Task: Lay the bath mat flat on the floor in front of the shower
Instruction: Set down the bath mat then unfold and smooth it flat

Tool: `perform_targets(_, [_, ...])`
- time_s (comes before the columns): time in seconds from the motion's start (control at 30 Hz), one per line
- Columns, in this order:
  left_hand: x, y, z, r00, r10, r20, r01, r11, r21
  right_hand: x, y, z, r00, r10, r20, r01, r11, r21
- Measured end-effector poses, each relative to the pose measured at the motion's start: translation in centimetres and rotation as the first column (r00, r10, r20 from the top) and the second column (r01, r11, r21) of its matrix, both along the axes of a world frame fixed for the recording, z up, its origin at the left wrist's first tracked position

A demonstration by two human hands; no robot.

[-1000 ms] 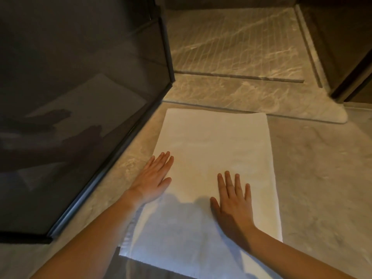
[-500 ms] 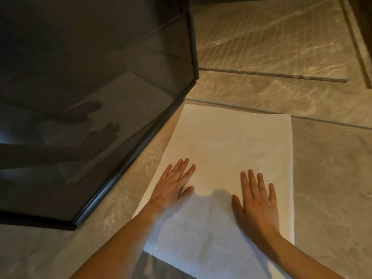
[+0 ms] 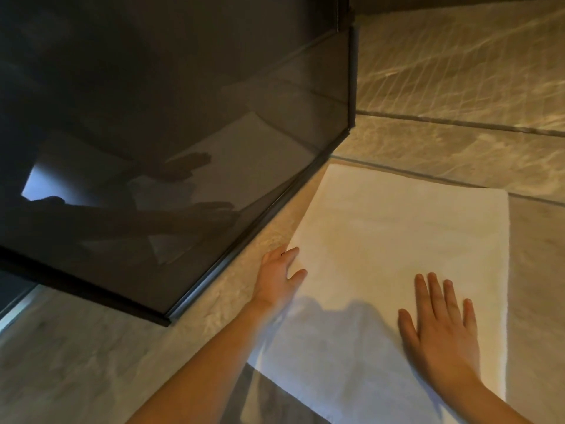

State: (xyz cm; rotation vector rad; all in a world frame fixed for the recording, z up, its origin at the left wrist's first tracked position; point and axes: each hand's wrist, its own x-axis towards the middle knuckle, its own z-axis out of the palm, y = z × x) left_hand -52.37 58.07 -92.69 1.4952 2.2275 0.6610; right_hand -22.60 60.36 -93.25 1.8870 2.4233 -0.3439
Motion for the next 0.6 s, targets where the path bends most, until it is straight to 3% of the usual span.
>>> perform_targets(0.13, [-0.1, -0.4, 0.9, 1.000, -0.014, -0.003, 0.014, 0.994, 0.112, 0.0, 0.0, -0.2, 1.000, -0.001, 0.002, 0.001, 1.000, 0.006])
perform_targets(0.2, [0.5, -0.4, 1.4, 0.991, 0.023, 0.130, -0.046, 0.983, 0.180, 0.1, 0.0, -0.4, 1.000, -0.007, 0.006, 0.007, 1.000, 0.003])
perform_targets(0.3, [0.8, 0.1, 2.5, 0.915, 0.128, 0.382, -0.188, 0.974, 0.124, 0.1, 0.0, -0.5, 1.000, -0.002, 0.011, 0.002, 1.000, -0.002])
perform_targets(0.43, [-0.3, 0.5, 3.6, 0.902, 0.071, 0.425, -0.068, 0.997, -0.023, 0.1, 0.1, -0.6, 1.000, 0.004, 0.012, -0.004, 1.000, -0.005])
perform_targets(0.6, [-0.7, 1.2, 5.5, 0.800, -0.052, 0.597, 0.129, 0.988, -0.086, 0.2, 0.1, -0.7, 1.000, 0.007, 0.011, -0.007, 1.000, -0.001])
